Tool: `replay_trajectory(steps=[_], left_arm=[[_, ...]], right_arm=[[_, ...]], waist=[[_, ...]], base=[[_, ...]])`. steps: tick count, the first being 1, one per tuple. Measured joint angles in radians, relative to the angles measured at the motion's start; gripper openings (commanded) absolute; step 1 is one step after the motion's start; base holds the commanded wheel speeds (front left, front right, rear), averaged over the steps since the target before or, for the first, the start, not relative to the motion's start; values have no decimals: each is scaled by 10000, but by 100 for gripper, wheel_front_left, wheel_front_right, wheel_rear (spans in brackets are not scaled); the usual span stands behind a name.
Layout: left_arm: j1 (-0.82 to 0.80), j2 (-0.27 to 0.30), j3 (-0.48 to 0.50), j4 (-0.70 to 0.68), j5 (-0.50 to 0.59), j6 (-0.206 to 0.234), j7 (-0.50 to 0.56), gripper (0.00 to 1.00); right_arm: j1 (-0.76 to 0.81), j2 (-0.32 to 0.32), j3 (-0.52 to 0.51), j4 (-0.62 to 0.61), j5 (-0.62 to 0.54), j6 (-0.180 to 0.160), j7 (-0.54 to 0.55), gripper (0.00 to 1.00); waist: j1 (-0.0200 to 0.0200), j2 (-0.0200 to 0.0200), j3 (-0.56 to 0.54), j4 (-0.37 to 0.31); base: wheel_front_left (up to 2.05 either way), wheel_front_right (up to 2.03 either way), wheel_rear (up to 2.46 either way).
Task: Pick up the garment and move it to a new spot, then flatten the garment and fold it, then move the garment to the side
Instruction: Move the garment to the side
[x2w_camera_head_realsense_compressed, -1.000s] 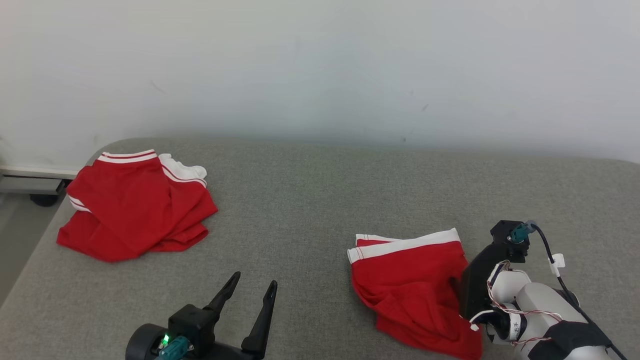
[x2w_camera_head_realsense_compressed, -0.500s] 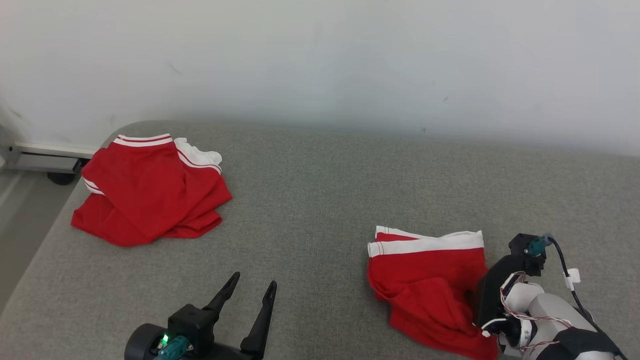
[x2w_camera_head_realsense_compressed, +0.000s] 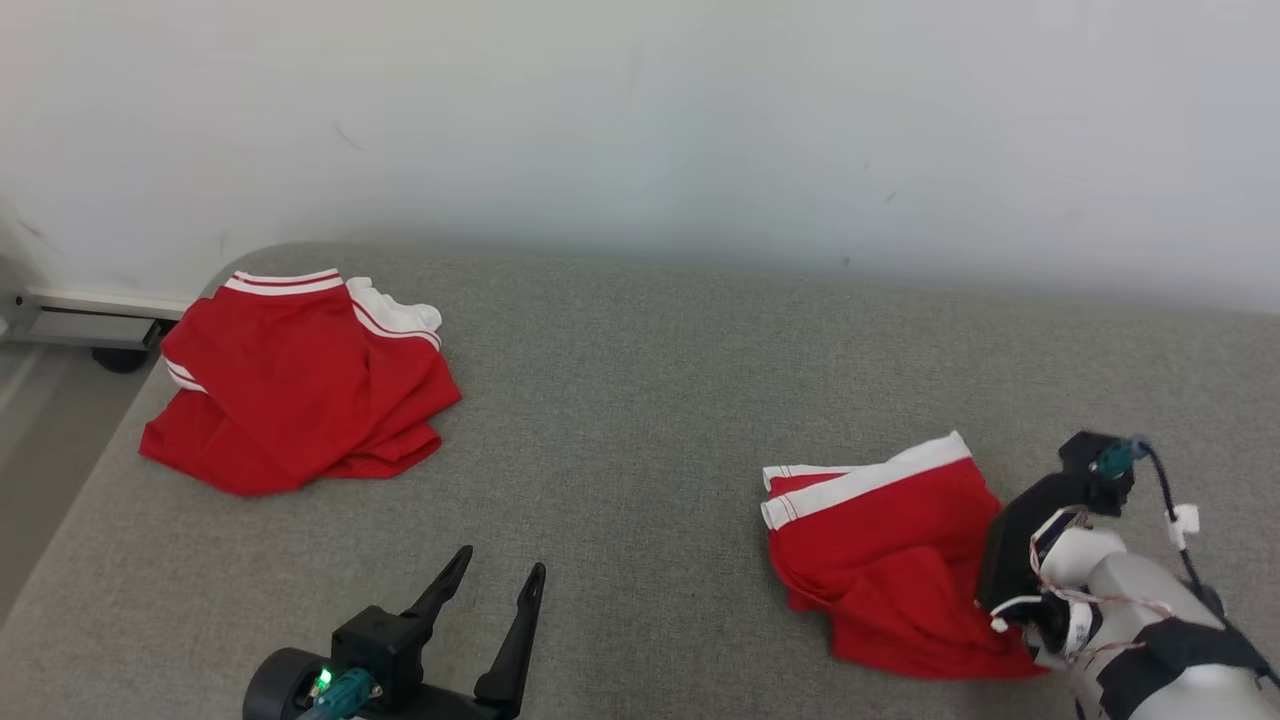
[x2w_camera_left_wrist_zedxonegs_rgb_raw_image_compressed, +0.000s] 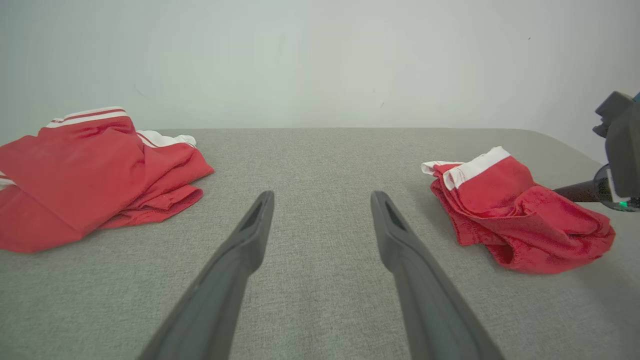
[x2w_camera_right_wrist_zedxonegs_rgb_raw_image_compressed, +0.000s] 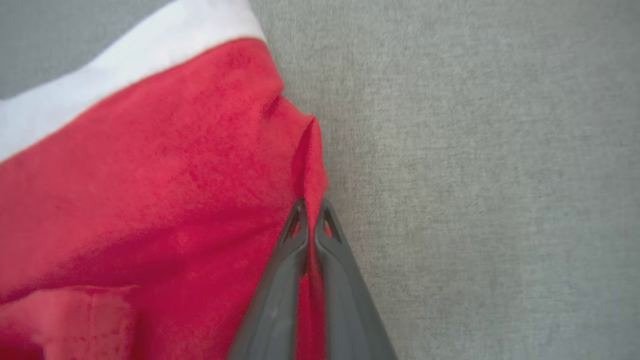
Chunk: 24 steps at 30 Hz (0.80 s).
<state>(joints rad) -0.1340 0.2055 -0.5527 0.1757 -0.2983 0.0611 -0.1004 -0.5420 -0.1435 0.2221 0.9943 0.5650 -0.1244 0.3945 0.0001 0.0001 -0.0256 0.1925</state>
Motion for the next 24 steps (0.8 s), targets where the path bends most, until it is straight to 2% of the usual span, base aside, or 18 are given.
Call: replay_trajectory(steps=[5, 10, 24], left_arm=[[4, -12, 52, 77, 0, 2, -31, 100], [9, -75, 10, 104, 0, 2, -63, 100], [33, -36, -8, 107, -117, 2, -150, 100]], right_arm=[[-906, -525, -79, -276, -575, -2, -295, 0], [-1058, -905, 180, -316, -1001, -2, -236, 0], [-1457, -2226, -86, -418, -989, 0, 194, 0]], waist=[[0, -1, -194, -179], [0, 0, -387, -336], [-1, -1, -608, -502]], base=[[0, 0, 0], [0, 0, 0], [0, 0, 0]])
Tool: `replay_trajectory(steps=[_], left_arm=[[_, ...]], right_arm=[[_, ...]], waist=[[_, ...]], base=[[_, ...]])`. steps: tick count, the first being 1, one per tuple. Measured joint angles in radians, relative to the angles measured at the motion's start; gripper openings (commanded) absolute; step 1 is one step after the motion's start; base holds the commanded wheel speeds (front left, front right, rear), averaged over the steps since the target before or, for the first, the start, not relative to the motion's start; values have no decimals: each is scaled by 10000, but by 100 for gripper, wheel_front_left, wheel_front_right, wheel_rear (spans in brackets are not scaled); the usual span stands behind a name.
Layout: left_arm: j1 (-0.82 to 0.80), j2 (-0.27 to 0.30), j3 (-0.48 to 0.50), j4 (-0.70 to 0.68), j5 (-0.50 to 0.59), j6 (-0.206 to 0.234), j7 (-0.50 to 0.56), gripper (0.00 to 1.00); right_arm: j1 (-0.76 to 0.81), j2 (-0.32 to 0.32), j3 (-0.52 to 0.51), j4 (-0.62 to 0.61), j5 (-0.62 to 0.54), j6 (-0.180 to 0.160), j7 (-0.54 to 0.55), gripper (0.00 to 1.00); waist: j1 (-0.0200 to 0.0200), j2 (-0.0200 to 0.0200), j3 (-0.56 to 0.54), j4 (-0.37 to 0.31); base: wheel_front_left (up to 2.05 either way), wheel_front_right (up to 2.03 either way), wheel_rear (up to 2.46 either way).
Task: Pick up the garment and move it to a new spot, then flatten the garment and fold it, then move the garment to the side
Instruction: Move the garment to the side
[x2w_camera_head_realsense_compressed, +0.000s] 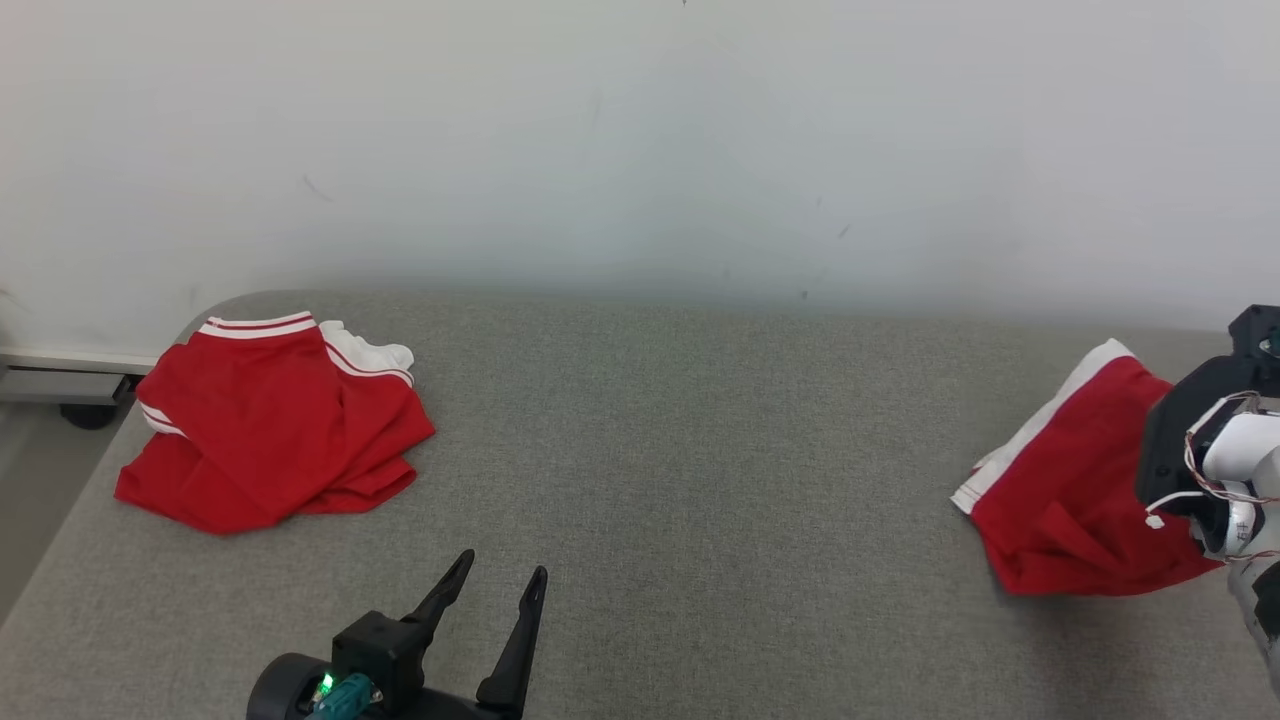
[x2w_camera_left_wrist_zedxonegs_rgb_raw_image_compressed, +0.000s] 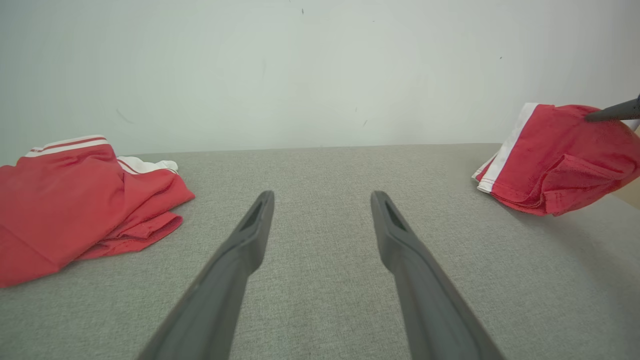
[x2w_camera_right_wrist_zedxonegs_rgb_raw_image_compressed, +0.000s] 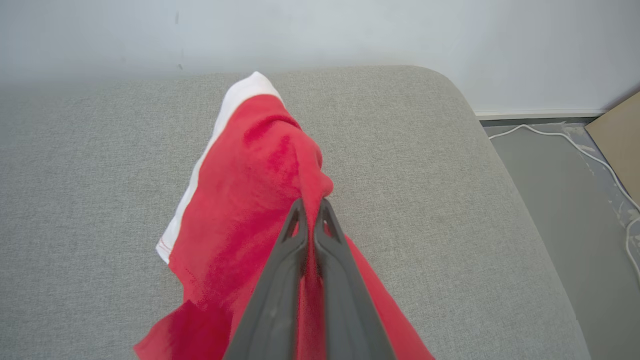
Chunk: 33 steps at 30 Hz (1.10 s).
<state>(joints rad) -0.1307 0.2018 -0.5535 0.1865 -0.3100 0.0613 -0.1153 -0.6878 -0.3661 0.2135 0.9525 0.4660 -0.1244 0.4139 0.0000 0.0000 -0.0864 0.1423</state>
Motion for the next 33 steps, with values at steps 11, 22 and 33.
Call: replay_trajectory(steps=[11, 22, 33], left_arm=[[7, 138, -58, -102, 4, -88, 8, 100], [14, 259, -113, -343, 27, -90, 109, 100], [-19, 516, -155, -683, 288, -100, 336, 100]], right_arm=[[23, -330, -82, 6, 6, 13, 100, 0], [323, -1055, 125, 234, -474, 84, 157, 0], [452, -1824, -146, 497, -1183, 6, -577, 2]], waist=[[0, 0, 131, 184], [0, 1, 293, 268], [0, 1, 812, 438]], base=[[0, 0, 0], [0, 0, 0], [0, 0, 0]])
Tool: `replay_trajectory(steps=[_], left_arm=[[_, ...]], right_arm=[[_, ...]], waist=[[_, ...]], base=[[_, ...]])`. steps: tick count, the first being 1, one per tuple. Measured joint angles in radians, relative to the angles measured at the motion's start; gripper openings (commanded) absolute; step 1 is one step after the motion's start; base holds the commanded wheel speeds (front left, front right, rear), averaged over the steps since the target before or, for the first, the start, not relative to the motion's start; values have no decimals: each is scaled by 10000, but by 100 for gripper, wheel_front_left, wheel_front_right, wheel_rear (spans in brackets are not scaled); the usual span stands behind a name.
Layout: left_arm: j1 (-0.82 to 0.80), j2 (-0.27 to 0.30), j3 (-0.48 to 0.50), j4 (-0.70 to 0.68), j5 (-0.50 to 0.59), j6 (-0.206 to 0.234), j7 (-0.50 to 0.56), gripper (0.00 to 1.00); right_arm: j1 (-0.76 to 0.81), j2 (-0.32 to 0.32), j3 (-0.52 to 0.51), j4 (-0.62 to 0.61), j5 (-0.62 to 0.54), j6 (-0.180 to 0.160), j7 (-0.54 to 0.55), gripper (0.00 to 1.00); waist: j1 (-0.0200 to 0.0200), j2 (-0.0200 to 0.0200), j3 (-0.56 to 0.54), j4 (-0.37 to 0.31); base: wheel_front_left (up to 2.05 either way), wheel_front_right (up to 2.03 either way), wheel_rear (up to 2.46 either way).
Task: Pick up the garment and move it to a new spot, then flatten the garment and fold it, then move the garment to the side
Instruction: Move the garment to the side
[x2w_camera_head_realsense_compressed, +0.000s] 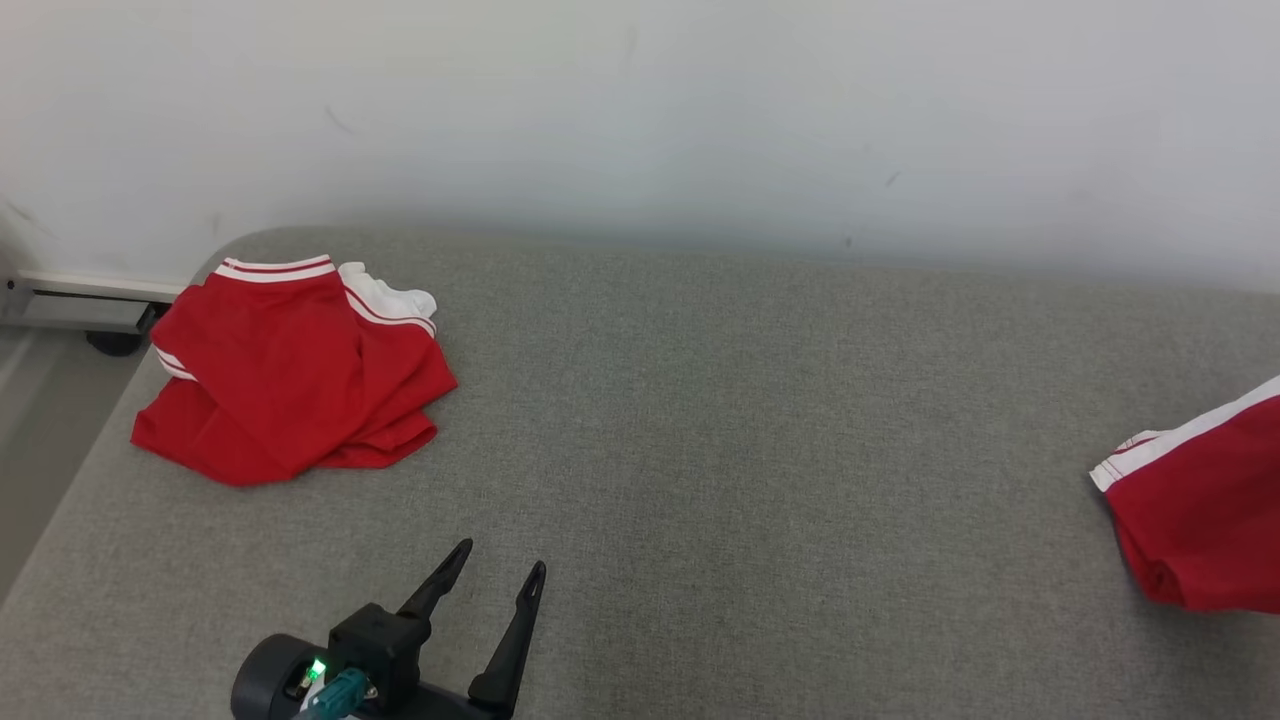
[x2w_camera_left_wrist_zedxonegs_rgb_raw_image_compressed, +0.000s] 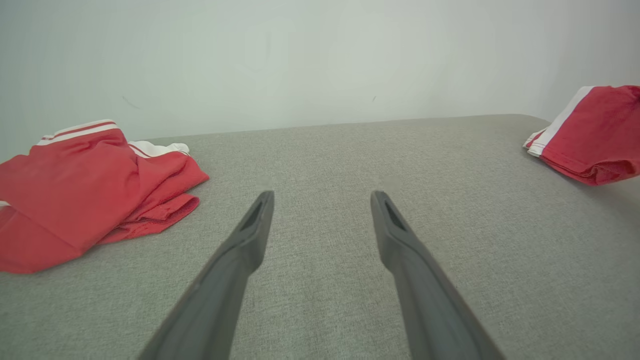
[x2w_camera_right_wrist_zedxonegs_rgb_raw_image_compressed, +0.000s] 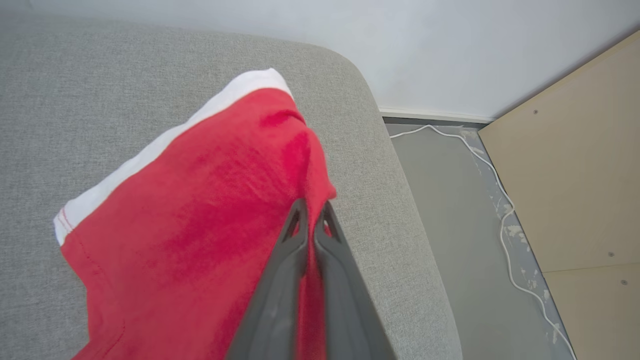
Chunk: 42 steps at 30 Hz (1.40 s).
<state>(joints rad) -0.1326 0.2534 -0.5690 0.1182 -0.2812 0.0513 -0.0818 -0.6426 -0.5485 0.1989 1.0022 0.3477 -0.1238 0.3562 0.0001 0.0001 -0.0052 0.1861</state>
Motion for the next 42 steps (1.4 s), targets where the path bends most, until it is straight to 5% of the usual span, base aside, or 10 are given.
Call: replay_trajectory(steps=[1, 8, 17, 32, 42], left_arm=[[-14, 2, 2, -10, 6, 0, 25, 100], [-259, -12, 17, 2, 8, 0, 69, 100], [-258, -40, 8, 23, 6, 2, 81, 100], [-386, -56, 642, 623, 8, 295, -391, 100], [322, 8, 1005, 750, 4, 539, -523, 100]], right_arm=[[-10, -10, -86, 48, -65, 0, -67, 100], [-242, -42, -244, 606, -886, -2, -464, 100], [-844, -63, -211, -115, -1174, -4, -2036, 100], [837, 2368, -631, -1818, 257, 834, -5114, 100], [3252, 3183, -566, -3634, 646, 1080, -5858, 100]], waist=[[0, 0, 51, 17], [0, 0, 195, 59], [0, 0, 6, -152], [-1, -1, -714, -651], [-1, -1, -1447, -1246]], base=[[0, 0, 0], [0, 0, 0], [0, 0, 0], [0, 0, 0], [0, 0, 0]])
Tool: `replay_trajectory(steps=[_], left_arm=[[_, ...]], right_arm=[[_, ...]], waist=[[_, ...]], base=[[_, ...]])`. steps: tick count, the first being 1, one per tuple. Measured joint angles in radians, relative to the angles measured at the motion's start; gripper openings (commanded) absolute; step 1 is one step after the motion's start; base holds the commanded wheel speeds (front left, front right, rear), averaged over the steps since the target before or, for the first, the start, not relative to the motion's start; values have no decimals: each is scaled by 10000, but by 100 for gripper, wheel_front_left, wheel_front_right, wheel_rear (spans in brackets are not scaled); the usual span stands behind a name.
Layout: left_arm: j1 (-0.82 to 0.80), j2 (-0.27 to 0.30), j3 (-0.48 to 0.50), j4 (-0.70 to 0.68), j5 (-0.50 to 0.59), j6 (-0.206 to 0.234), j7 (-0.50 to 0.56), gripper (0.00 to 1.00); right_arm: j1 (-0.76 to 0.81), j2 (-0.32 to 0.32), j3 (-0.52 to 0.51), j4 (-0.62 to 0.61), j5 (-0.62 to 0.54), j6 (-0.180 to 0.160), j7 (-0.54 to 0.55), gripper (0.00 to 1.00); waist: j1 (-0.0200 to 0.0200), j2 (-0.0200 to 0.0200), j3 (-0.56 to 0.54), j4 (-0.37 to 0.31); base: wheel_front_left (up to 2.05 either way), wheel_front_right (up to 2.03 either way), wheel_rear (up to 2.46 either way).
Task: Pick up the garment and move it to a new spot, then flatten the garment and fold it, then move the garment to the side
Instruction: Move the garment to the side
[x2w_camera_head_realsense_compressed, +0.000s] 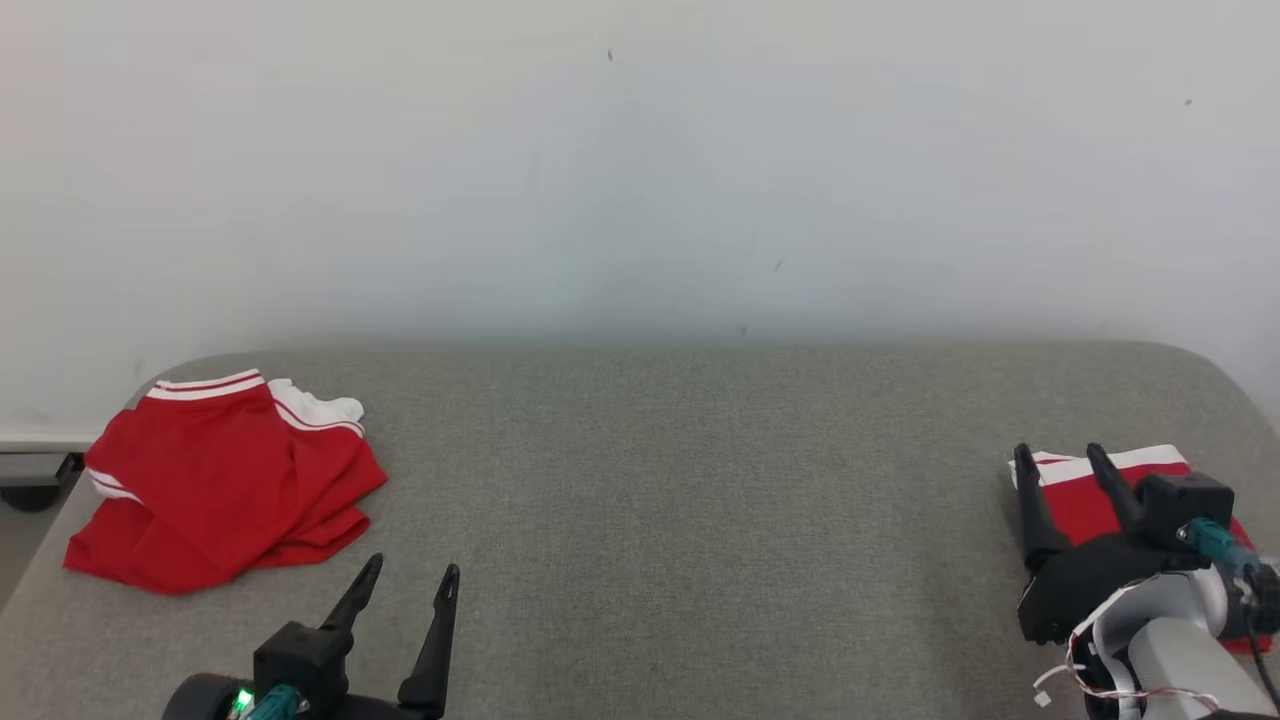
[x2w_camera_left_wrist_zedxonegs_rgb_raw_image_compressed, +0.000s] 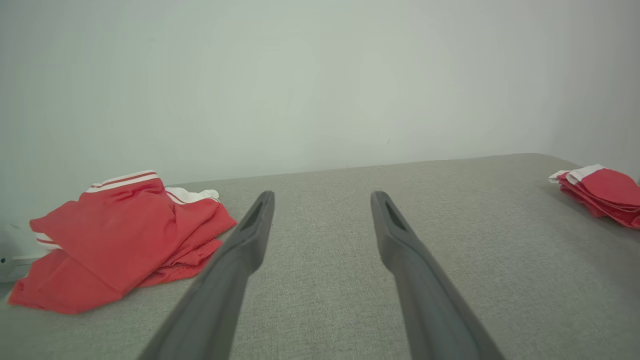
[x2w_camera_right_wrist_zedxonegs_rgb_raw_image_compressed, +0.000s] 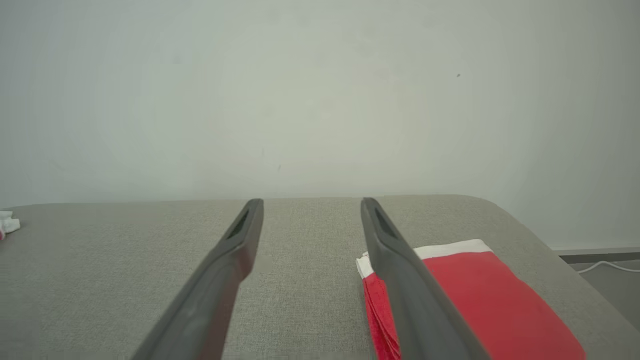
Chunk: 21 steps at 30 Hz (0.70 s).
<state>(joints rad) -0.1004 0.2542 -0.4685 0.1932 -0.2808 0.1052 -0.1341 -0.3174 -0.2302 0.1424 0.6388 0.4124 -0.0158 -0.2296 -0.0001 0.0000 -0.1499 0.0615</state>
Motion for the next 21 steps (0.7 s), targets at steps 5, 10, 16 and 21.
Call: replay_trajectory(steps=[5, 10, 16, 21], left_arm=[[310, 40, 240, -10, -13, 19, -2, 100], [367, 35, 424, 8, -48, 90, -2, 100], [563, 29, 665, 113, -77, 94, 8, 100], [575, 13, 754, 155, -79, 104, 15, 100]], right_arm=[[625, 309, -90, -748, 207, 25, -84, 100], [1266, 493, -192, -1087, 347, -21, -86, 100], [1593, 708, -161, -1396, 451, -92, -86, 100], [1712, 723, -96, -1651, 451, -105, -86, 100]], waist=[[0, 0, -165, -239], [0, 1, -227, -298], [0, 0, -186, -253], [0, 0, -154, -202]], base=[[0, 0, 0], [0, 0, 0], [0, 0, 0], [0, 0, 0]])
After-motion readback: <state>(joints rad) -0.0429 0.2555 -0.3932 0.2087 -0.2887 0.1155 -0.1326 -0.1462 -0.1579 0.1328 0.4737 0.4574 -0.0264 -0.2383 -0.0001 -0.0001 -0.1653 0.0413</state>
